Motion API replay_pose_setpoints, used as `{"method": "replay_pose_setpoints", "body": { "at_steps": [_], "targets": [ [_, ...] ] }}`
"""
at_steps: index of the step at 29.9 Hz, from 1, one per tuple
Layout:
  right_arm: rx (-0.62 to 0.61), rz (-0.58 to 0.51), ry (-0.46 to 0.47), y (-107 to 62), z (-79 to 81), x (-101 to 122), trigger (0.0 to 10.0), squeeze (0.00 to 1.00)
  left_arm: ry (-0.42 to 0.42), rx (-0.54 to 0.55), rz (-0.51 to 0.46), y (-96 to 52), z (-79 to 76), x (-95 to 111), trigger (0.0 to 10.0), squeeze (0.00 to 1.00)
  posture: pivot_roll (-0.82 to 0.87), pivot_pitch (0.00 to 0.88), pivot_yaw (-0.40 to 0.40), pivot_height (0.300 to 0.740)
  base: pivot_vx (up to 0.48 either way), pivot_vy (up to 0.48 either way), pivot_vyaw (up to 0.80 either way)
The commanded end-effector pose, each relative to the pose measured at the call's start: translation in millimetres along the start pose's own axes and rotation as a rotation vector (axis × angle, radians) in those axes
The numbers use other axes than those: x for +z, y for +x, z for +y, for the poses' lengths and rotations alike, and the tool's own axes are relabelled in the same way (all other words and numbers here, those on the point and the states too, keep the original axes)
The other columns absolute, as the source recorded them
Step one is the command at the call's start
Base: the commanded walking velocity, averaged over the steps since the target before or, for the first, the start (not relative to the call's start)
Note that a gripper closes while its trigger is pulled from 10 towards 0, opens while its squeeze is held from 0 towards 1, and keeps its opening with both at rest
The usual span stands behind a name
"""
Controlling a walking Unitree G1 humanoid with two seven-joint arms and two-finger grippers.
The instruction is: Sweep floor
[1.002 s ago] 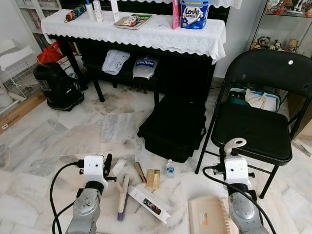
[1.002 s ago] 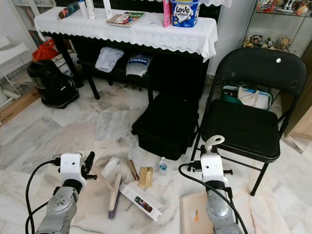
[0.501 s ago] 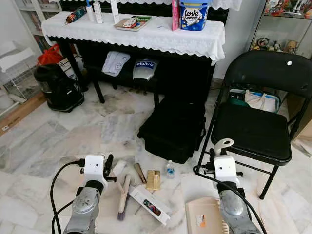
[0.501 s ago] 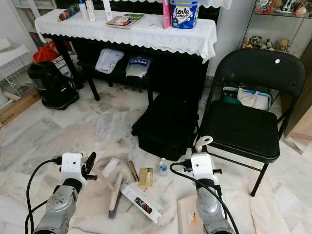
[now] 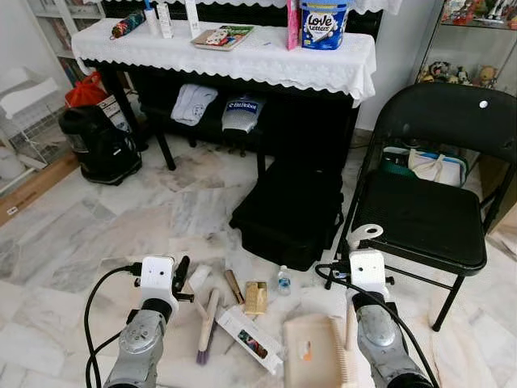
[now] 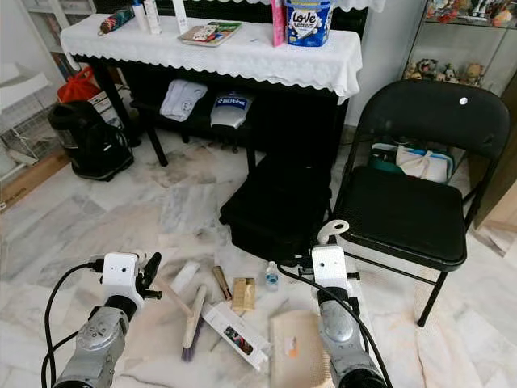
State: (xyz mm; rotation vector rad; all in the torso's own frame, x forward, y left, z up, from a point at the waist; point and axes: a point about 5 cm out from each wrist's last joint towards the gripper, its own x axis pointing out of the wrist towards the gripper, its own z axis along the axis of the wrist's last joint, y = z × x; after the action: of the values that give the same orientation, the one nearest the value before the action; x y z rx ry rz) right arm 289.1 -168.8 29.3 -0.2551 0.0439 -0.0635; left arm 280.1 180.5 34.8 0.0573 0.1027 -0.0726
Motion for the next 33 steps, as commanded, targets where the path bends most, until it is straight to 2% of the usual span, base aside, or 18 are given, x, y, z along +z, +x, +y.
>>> {"method": "replay_pose_setpoints", "body": {
  "at_steps": [1,13,19,22,28,29,33],
  "targets": [
    [0.005,-0.026,0.007,2.6,2.4,5,10.0,0.0,0.0,0.0,0.021,-1.8,2.0,-2,10.0,0.0,-0.02,0.037,0.087,0.74,0.0,0.0,0.0],
    [0.021,0.036,-0.013,-6.2,6.1,-9,10.0,0.0,-0.005,-0.029,0.047,-2.6,2.3,-4,10.0,0.0,-0.01,0.042,0.084,0.74,0.0,0.0,0.0],
    [0.024,0.041,-0.014,-7.7,7.4,-11,10.0,0.0,0.004,-0.067,0.111,-4.2,1.8,-9,10.0,0.0,-0.01,0.043,0.085,0.74,0.0,0.0,0.0],
    [0.025,0.04,-0.013,-7.3,8.6,-10,10.0,0.0,-0.06,-0.076,0.131,-4.1,2.2,-9,10.0,0.0,-0.01,0.044,0.084,0.74,0.0,0.0,0.0],
    [0.026,0.036,-0.011,-5.9,9.3,-9,10.0,0.0,-0.108,-0.074,0.169,-4.1,5.6,-8,10.0,0.0,0.0,0.047,0.084,0.74,0.0,0.0,0.0],
    [0.026,0.034,-0.01,-5.8,9.4,-9,10.0,0.0,-0.156,-0.075,0.174,-3.9,6.5,-6,10.0,0.0,0.0,0.047,0.084,0.74,0.0,0.0,0.0],
    [0.026,0.033,-0.008,-5.4,10.2,-8,10.0,0.0,-0.257,-0.105,0.168,-2.6,6.7,2,10.0,0.0,0.0,0.047,0.084,0.74,0.0,0.0,0.0]
  ]
}}
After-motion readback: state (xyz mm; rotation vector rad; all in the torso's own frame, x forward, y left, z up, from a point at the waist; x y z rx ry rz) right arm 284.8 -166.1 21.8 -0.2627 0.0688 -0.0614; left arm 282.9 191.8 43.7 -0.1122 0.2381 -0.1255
